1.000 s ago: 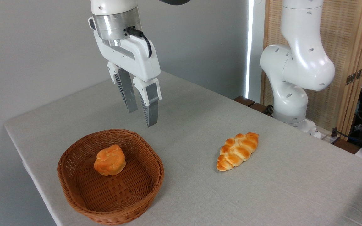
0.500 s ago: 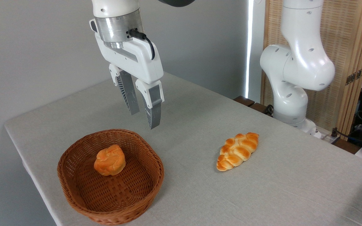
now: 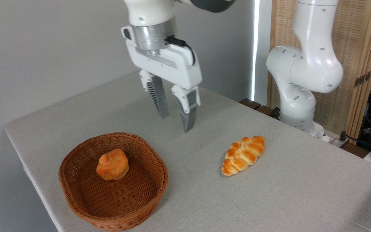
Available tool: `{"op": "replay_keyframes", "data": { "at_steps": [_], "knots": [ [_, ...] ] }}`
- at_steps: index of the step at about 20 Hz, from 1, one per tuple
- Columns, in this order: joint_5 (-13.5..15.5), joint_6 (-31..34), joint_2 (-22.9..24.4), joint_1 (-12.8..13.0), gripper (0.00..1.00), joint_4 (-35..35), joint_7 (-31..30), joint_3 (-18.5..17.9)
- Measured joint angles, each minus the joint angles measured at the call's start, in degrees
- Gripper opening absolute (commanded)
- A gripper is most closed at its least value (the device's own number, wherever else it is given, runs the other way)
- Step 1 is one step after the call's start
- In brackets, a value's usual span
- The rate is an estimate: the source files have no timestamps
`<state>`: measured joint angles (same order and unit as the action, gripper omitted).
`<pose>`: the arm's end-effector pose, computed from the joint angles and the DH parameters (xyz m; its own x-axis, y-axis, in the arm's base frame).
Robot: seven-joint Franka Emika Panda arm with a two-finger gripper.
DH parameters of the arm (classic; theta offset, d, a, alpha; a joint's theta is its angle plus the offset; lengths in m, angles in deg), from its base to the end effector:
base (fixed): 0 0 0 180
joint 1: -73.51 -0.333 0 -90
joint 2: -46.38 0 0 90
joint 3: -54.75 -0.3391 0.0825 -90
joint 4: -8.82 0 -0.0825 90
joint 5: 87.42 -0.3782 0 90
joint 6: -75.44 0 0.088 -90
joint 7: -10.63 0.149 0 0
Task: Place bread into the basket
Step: 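Move the open gripper toward the braided bread roll on the table, then lower the gripper over the braided roll and close on its middle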
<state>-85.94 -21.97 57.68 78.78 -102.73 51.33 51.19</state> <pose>0.4816 -0.0159 0.5423 0.7397 -0.6729 -0.0134 -0.6710 -0.7389 0.0611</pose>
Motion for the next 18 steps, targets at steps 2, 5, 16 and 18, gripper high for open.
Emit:
{"op": "replay_keyframes", "data": {
  "at_steps": [2,5,16,18],
  "knots": [
    [0.0,-1.28,2.78,-0.01,1.0,-4.54,0.06,-0.61],
    [-0.64,-4.9,6.45,-0.01,1.0,-12.0,0.94,-1.64],
    [-7.77,-9.49,12.06,0.0,1.0,-26.87,6.33,-2.86],
    [-10.03,-9.5,12.06,0.0,1.0,-27.65,6.36,-3.02]
  ]
}}
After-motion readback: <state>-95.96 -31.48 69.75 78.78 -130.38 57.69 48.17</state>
